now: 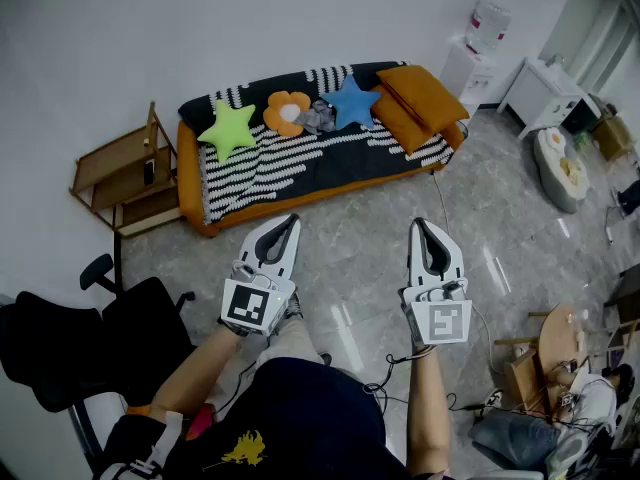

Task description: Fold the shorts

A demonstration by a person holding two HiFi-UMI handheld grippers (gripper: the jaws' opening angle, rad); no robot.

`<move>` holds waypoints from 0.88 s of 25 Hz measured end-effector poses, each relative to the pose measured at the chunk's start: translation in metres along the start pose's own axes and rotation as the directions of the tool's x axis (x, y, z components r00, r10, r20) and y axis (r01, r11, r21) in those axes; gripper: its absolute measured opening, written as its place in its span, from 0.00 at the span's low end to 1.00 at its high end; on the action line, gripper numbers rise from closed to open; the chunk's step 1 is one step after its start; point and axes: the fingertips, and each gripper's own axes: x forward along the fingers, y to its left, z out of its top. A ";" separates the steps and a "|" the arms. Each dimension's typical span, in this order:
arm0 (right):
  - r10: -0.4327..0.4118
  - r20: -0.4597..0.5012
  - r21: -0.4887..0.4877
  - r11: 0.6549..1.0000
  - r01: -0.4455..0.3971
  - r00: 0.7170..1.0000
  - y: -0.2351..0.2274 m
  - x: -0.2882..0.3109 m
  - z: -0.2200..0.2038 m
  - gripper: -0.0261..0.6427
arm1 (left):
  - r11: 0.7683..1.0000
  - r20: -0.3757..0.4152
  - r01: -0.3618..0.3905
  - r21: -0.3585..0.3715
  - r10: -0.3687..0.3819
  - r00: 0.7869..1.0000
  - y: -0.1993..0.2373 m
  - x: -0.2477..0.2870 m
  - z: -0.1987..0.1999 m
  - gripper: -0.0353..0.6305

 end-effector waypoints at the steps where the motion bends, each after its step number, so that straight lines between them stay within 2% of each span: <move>1: -0.015 0.024 0.031 0.999 0.014 1.000 -0.002 -0.002 0.003 0.06 | 0.999 0.025 -0.009 0.032 0.008 1.000 -0.001 0.000 0.005 0.08; 2: -0.027 0.045 0.056 0.998 0.024 0.999 -0.003 -0.004 0.005 0.12 | 0.998 0.044 -0.018 0.063 0.015 0.999 -0.001 0.001 0.009 0.08; 3: -0.032 0.057 0.063 0.998 0.028 0.998 -0.002 -0.005 0.007 0.25 | 0.996 0.055 -0.026 0.089 0.021 0.998 -0.002 0.001 0.011 0.08; 4: -0.024 0.053 0.036 0.999 0.022 0.998 0.001 -0.007 0.007 0.26 | 0.994 0.062 -0.031 0.103 0.025 0.998 -0.002 0.001 0.012 0.08; 5: 0.001 0.021 -0.046 0.999 0.000 1.000 0.006 -0.008 0.006 0.25 | 0.994 0.065 -0.033 0.106 0.027 0.998 -0.003 0.001 0.013 0.08; 6: 0.037 -0.039 -0.180 0.983 -0.043 0.999 0.012 -0.011 0.003 0.12 | 0.994 0.066 -0.032 0.105 0.025 0.998 -0.005 0.001 0.014 0.08; 7: 0.071 -0.107 -0.324 0.940 -0.103 0.992 0.018 -0.014 -0.001 0.06 | 0.994 0.068 -0.028 0.105 0.021 0.997 -0.006 -0.001 0.015 0.08; 8: 0.096 -0.157 -0.421 0.894 -0.154 0.983 0.022 -0.018 -0.003 0.06 | 0.994 0.074 -0.027 0.103 0.020 0.997 -0.008 -0.002 0.016 0.08; 9: 0.110 -0.172 -0.444 0.878 -0.177 0.979 0.023 -0.021 -0.003 0.06 | 0.995 0.082 -0.028 0.095 0.020 0.996 -0.008 -0.003 0.018 0.08; 10: 0.109 -0.144 -0.395 0.905 -0.158 0.984 0.022 -0.024 0.000 0.06 | 0.997 0.089 -0.029 0.076 0.022 0.996 -0.007 -0.004 0.019 0.08; 11: 0.089 -0.086 -0.305 0.946 -0.111 0.992 0.020 -0.026 0.006 0.06 | 0.998 0.093 -0.027 0.054 0.022 0.995 -0.005 -0.003 0.019 0.08; 12: 0.064 -0.030 -0.228 0.971 -0.069 0.997 0.019 -0.028 0.011 0.06 | 0.999 0.095 -0.024 0.037 0.021 0.995 -0.003 -0.003 0.019 0.08; 13: 0.049 0.005 -0.185 0.982 -0.047 0.999 0.020 -0.029 0.014 0.06 | 0.999 0.098 -0.023 0.029 0.020 0.995 -0.002 -0.003 0.019 0.08; 15: 0.049 0.015 -0.125 0.991 -0.046 0.999 0.023 -0.030 0.013 0.06 | 0.999 0.108 -0.029 0.026 0.027 0.994 -0.002 -0.004 0.021 0.08; 19: 0.048 -0.030 0.059 0.997 -0.046 0.998 0.017 -0.031 0.000 0.06 | 1.000 0.096 -0.021 0.022 0.018 0.995 -0.007 -0.004 0.017 0.08; 22: -0.004 -0.035 0.061 0.998 0.006 0.999 0.012 -0.035 -0.007 0.06 | 1.000 0.087 -0.004 0.023 0.002 0.996 -0.011 -0.005 0.013 0.10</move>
